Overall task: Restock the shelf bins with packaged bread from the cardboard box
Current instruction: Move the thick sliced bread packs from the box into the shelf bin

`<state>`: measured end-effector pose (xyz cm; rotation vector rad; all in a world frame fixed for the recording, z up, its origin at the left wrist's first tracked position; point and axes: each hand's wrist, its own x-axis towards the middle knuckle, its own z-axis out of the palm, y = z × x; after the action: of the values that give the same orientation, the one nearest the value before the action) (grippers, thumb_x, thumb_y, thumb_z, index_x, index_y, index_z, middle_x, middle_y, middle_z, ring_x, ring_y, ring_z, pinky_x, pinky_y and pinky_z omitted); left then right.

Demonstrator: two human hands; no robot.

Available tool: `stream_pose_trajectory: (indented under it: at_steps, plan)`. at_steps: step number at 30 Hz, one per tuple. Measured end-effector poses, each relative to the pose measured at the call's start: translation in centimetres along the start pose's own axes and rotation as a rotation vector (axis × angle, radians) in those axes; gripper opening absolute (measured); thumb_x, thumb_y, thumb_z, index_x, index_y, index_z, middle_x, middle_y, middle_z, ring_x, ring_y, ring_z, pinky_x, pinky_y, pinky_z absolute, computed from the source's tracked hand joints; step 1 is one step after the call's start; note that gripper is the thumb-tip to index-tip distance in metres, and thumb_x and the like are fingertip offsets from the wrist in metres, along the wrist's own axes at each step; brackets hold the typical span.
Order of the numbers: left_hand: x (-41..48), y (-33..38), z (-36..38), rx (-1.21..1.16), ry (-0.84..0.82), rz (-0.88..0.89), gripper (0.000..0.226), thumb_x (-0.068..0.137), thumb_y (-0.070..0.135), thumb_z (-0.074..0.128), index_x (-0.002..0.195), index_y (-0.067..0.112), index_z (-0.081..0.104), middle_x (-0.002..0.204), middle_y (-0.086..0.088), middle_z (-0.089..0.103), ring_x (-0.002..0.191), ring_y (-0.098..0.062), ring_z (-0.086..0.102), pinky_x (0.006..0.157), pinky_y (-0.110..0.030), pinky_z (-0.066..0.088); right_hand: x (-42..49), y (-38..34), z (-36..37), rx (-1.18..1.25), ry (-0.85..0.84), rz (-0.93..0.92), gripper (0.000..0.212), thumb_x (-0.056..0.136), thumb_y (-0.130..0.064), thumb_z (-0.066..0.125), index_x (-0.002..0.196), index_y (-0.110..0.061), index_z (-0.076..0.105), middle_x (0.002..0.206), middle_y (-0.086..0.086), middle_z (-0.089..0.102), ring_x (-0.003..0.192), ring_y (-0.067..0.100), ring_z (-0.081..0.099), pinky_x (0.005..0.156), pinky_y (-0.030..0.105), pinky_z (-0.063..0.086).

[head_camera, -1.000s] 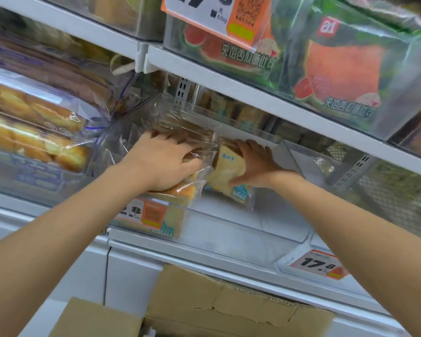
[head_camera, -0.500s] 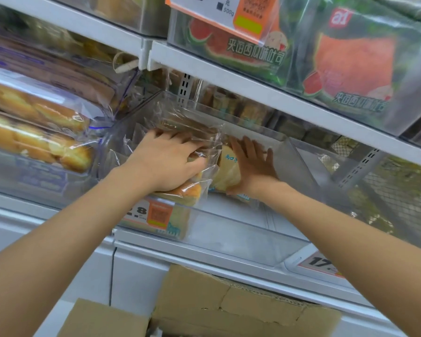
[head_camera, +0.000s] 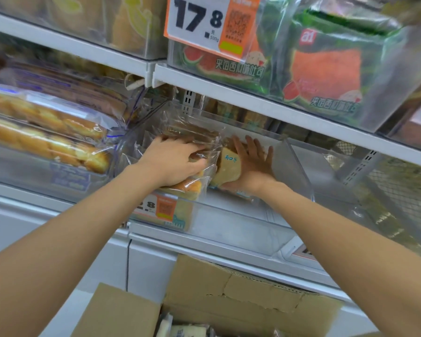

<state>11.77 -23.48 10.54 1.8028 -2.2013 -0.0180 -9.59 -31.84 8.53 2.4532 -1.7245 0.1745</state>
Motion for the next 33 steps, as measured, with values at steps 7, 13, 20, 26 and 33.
stream_pose_trajectory:
  at_steps: [7,13,20,26,33]
  plan:
    - [-3.0,4.2,-2.1,-0.092,0.249,-0.070,0.028,0.090,0.040,0.059,0.112,0.023,0.066,0.109,-0.002,0.065,0.106,-0.024,0.055,0.087,-0.041,0.048,-7.2,0.5,-4.2,0.289,0.144,-0.119,0.041,0.090,-0.038,0.064,0.124,-0.017,0.057,0.106,0.001,0.063,0.100,0.022,0.060,0.084,0.039,0.052]
    - [-9.9,11.1,0.8,-0.372,0.065,-0.085,0.012,0.088,0.034,0.065,0.091,0.023,0.063,0.080,0.009,0.063,0.074,-0.013,0.058,0.066,-0.032,0.047,-17.5,1.3,-3.9,0.452,0.215,-0.129,0.008,0.085,-0.024,0.064,0.093,-0.020,0.062,0.075,-0.006,0.059,0.072,0.016,0.054,0.066,0.035,0.047]
    - [-19.8,12.2,10.4,-0.444,-0.440,-0.205,0.012,0.089,0.028,0.067,0.094,0.017,0.068,0.090,-0.001,0.070,0.087,-0.018,0.065,0.076,-0.025,0.049,-30.9,5.5,5.5,0.468,-0.374,-0.057,0.028,0.090,-0.029,0.062,0.116,-0.021,0.065,0.100,-0.007,0.064,0.091,0.012,0.060,0.084,0.033,0.051]
    - [-21.0,11.9,14.5,-0.435,-0.583,-0.235,0.011,0.089,0.026,0.066,0.097,0.020,0.069,0.093,0.005,0.069,0.090,-0.012,0.064,0.077,-0.020,0.049,-31.1,5.3,12.9,0.407,-0.614,-0.059,0.048,0.096,-0.025,0.054,0.142,-0.012,0.047,0.144,0.008,0.051,0.131,0.024,0.048,0.109,0.034,0.037]
    - [-21.1,11.3,16.4,-0.465,-0.603,-0.306,0.010,0.088,0.024,0.066,0.098,0.020,0.068,0.095,0.004,0.070,0.095,-0.017,0.067,0.085,-0.030,0.052,-31.7,3.1,17.8,0.101,-0.738,-0.144,0.053,0.095,-0.019,0.051,0.142,-0.002,0.035,0.133,0.019,0.053,0.126,0.035,0.044,0.106,0.042,0.034]
